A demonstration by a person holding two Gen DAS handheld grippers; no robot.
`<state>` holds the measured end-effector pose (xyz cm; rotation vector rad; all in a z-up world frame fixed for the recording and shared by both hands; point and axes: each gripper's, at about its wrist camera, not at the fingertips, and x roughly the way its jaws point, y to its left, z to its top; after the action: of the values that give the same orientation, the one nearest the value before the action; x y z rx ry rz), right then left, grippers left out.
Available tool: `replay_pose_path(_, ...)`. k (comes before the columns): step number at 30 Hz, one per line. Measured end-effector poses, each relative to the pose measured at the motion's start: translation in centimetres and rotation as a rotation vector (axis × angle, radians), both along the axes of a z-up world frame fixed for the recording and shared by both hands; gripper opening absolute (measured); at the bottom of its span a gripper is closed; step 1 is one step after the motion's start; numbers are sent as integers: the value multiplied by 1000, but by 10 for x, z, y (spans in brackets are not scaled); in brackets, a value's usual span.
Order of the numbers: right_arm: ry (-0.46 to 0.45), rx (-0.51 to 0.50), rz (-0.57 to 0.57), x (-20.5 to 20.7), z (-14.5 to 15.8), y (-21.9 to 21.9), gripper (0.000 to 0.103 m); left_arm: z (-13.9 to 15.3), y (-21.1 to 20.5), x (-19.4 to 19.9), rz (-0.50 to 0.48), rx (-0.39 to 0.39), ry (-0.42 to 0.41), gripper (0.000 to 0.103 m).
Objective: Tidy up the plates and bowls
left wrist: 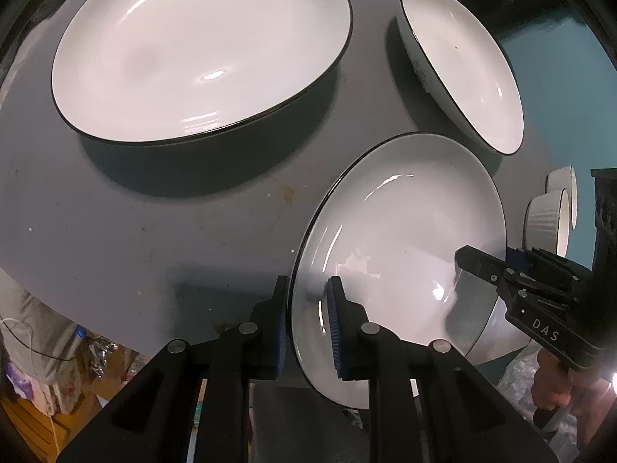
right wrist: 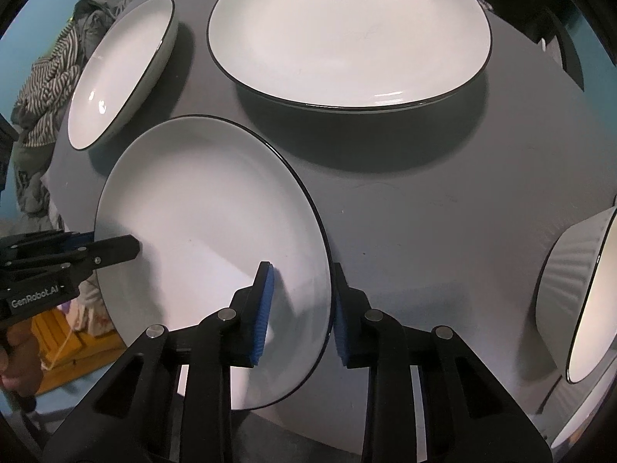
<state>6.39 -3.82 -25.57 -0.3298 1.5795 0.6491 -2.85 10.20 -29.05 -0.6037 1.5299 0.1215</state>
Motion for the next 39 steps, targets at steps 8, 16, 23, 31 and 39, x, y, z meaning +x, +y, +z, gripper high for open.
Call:
replay_pose_path(8, 24, -8, 23, 13, -7, 6, 26, -7, 8, -1, 27, -39, 9, 18)
replay_pose_path(16, 23, -5, 17, 17, -6, 8, 26, -9, 7, -3, 25, -21, 10, 20)
replay_pose_path(23, 22, -3, 13, 17, -3, 5, 26, -7, -2, 1, -16, 43, 6, 25)
replay_pose_path(31, 19, -2, 17, 14, -2, 4, 26, -7, -4, -1, 17, 51, 6, 26)
replay_pose_path(39, 20, 0, 15, 13, -1, 4, 26, -12, 2, 0, 6, 30, 11, 23)
